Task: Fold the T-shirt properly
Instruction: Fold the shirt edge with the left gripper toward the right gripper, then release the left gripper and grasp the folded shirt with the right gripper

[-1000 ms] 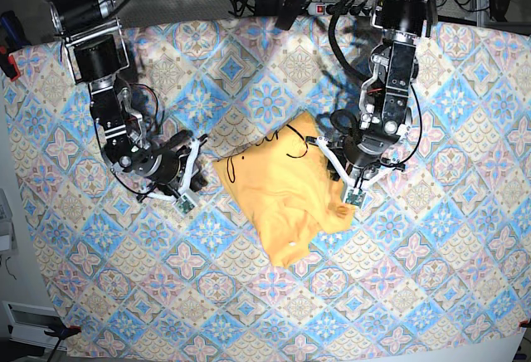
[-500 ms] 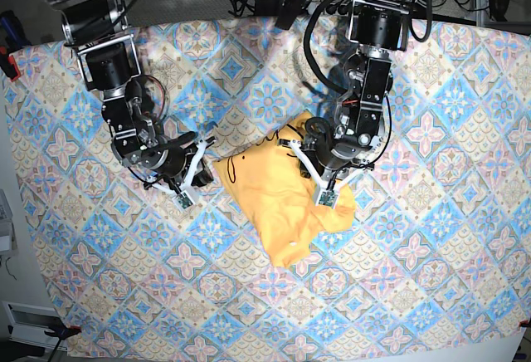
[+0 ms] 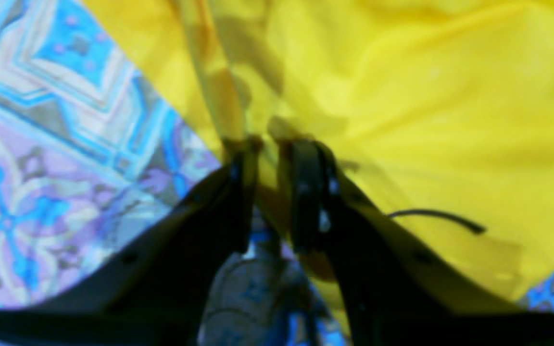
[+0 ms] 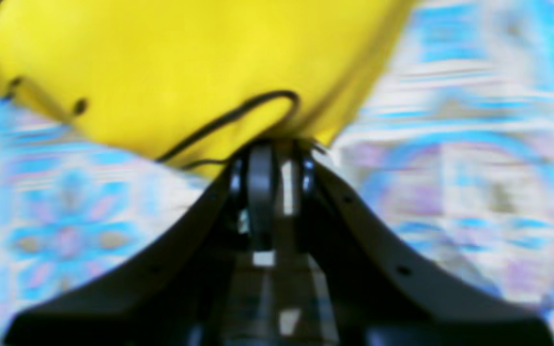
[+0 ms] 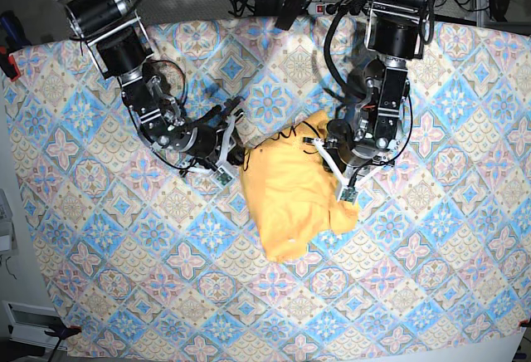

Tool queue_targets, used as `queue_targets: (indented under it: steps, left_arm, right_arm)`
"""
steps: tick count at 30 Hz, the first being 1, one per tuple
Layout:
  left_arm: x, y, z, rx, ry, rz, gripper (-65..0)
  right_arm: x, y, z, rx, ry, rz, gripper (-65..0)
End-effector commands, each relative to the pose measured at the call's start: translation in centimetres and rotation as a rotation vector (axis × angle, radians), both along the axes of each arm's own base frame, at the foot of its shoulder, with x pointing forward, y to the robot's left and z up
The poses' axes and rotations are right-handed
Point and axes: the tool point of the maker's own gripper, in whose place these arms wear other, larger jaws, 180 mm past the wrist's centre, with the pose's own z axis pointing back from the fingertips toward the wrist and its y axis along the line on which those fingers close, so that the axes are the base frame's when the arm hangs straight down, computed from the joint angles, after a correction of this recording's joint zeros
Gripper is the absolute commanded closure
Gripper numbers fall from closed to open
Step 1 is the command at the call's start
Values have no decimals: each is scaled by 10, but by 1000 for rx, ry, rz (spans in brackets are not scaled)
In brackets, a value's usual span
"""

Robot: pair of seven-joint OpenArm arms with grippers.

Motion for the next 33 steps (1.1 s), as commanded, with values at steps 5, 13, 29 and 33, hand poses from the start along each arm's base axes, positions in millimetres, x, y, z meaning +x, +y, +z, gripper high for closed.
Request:
queue_targets:
  steps: [5,13,29,33]
  left_arm:
    - [8,23,37,10,-112,56,-131]
    - [3,73,39,46,-119,164,-131]
    - [5,70,47,23,-139,187,-131]
    - [-14,77,54,48,-156,174,-131]
  right_arm:
    - [1,-2,2,-64,9,43,-68]
    - [-11,8,8,-39,-4,62,-68]
    - [8,7,92,-14,-222,69,-67]
    - [9,32,111,45,-261,86,-69]
